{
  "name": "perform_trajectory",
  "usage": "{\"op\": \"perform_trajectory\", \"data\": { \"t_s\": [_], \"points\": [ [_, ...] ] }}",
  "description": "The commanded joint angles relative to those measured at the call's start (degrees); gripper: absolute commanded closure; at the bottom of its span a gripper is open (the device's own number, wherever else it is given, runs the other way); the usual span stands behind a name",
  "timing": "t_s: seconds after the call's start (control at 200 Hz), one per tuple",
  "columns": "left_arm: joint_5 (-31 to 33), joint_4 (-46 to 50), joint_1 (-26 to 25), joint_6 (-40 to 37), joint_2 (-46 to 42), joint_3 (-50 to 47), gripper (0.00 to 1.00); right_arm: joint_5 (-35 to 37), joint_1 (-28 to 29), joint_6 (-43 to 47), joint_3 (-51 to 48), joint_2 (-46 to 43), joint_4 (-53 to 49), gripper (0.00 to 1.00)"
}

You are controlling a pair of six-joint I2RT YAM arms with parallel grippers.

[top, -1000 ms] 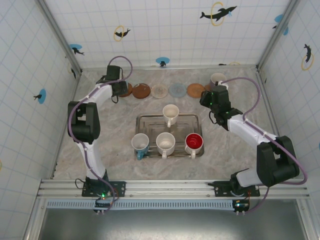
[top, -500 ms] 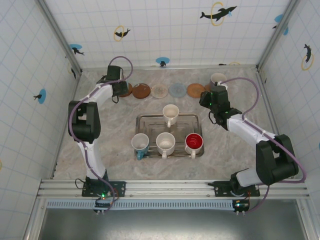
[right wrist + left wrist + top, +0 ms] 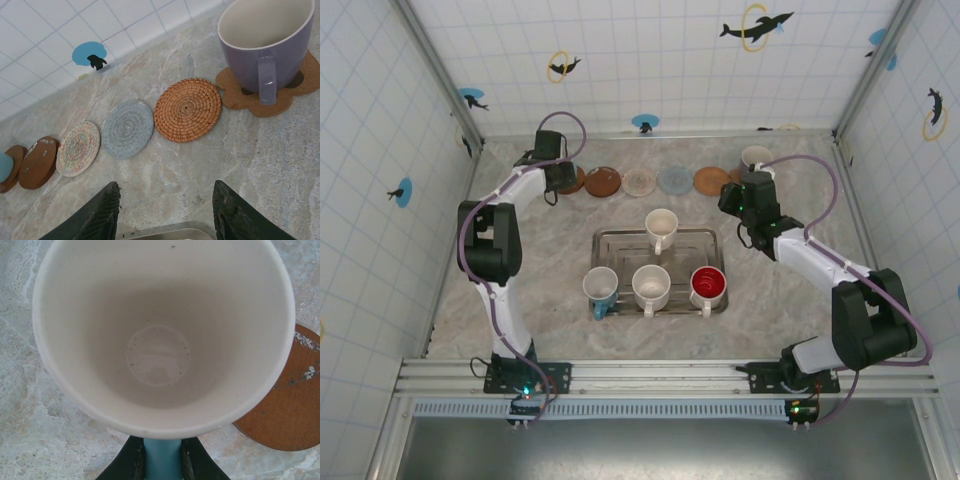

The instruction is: Place the cup by the coaster

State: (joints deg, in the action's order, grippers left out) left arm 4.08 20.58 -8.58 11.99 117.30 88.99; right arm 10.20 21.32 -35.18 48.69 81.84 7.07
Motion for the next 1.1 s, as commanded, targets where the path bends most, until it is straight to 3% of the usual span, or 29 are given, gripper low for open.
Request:
{"op": "perform_trajectory", "data": {
  "t_s": [0.0, 0.771, 1.096],
  "points": [
    [1.5, -0.4, 0.5, -0.3, 0.3, 2.3, 1.00, -0.2, -0.2, -0.3, 2.8, 0.4, 1.5, 0.48],
    [1.2, 2.6, 0.5, -0.7, 0.6, 4.3, 1.00, -0.5, -0.2, -0.4, 3.0, 0.6, 1.4, 0.48],
    [0.8, 2.8, 0.5, -0.7, 0.8, 4.3, 0.88, -0.6, -0.1, -0.4, 3.1, 0.6, 1.4, 0.48]
  ]
}}
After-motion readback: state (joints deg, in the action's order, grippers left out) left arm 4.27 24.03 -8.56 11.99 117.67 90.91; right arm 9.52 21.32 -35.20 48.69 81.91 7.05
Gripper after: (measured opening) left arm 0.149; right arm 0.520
